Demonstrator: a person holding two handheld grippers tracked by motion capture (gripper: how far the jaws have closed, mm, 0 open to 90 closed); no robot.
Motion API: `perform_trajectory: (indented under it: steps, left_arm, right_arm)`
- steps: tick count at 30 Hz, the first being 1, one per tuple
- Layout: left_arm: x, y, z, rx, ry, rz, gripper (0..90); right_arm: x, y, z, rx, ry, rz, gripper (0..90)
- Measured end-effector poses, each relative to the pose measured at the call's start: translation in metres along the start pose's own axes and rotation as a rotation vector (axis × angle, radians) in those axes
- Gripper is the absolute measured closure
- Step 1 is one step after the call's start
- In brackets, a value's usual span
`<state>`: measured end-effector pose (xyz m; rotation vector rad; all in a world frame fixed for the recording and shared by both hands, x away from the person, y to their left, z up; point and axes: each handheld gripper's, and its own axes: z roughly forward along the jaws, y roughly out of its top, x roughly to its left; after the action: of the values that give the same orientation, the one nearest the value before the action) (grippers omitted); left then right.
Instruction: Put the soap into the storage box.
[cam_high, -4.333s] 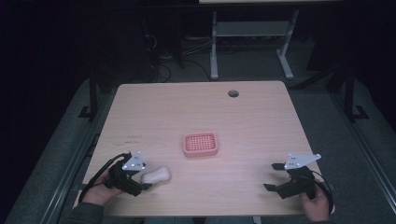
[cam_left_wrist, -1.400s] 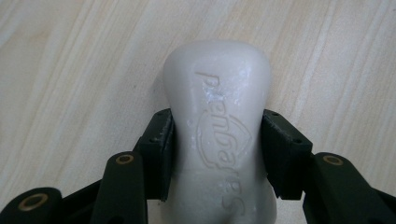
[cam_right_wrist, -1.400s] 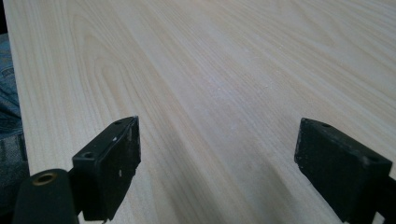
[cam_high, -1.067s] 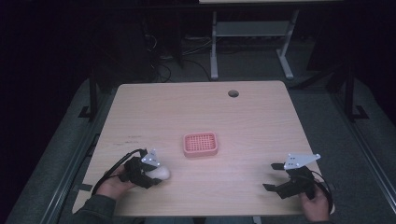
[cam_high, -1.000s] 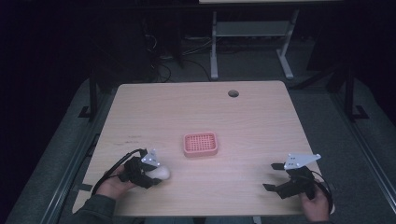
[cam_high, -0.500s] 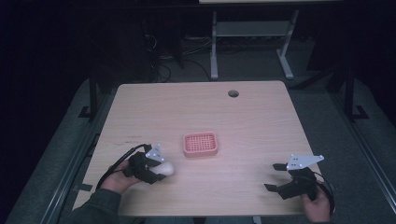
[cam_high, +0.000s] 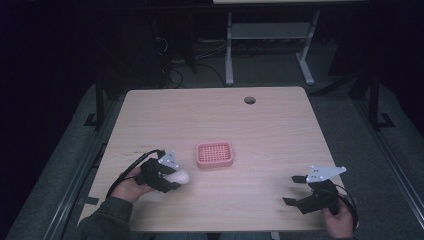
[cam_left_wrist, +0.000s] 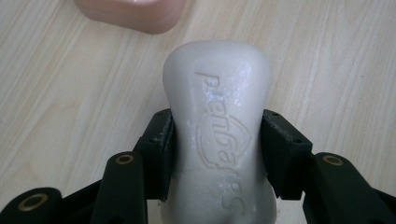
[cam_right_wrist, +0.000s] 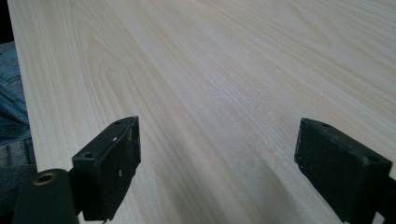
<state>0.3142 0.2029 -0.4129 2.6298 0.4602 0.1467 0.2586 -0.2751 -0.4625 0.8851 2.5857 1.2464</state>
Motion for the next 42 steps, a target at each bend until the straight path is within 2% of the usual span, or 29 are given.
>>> perform_trajectory:
  steps: [3, 4, 5, 7, 11, 22, 24, 29, 34, 35, 36, 42]
  left_arm:
    - [0.0, 0.003, 0.001, 0.0, -0.001, -0.006, 49.3]
    - [0.002, 0.004, 0.001, 0.006, 0.0, 0.008, 49.3]
    - [0.001, 0.005, 0.002, 0.001, -0.005, -0.001, 49.3]
    - [0.002, 0.007, 0.002, 0.009, -0.006, 0.01, 49.3]
    - [0.003, 0.009, 0.004, -0.004, -0.015, -0.003, 49.3]
    - [0.007, 0.015, 0.009, 0.001, -0.027, 0.001, 49.3]
    - [0.007, 0.016, 0.01, 0.01, -0.02, 0.014, 49.3]
    - [0.007, 0.02, 0.013, 0.004, -0.026, 0.002, 49.3]
    - [0.009, 0.024, 0.014, 0.013, -0.025, 0.019, 49.3]
    - [0.008, 0.025, 0.014, 0.009, -0.026, 0.01, 49.3]
    - [0.009, 0.026, 0.014, 0.012, -0.023, 0.022, 49.3]
    - [0.01, 0.031, 0.015, 0.006, -0.028, 0.018, 49.3]
  right_arm:
    - [0.0, 0.0, 0.0, 0.0, 0.001, -0.001, 14.2]
    - [0.0, 0.0, 0.0, 0.001, 0.002, -0.001, 14.2]
    - [0.0, 0.0, 0.0, 0.0, 0.002, -0.001, 14.1]
    - [0.0, 0.0, 0.0, -0.001, 0.002, 0.0, 14.2]
    - [0.0, 0.0, 0.0, 0.001, 0.003, -0.001, 14.2]
    - [0.0, 0.0, -0.001, -0.003, 0.004, 0.0, 14.1]
    - [0.0, 0.0, 0.0, -0.002, 0.006, -0.002, 14.2]
    - [0.0, 0.0, -0.001, -0.004, 0.006, -0.004, 14.1]
    - [0.0, 0.0, 0.0, -0.008, 0.007, -0.002, 14.2]
    - [0.0, 0.0, 0.0, -0.008, 0.007, -0.002, 14.2]
    - [0.0, 0.0, -0.001, -0.007, 0.007, -0.002, 14.1]
    - [0.0, 0.0, -0.001, -0.01, 0.008, -0.001, 14.2]
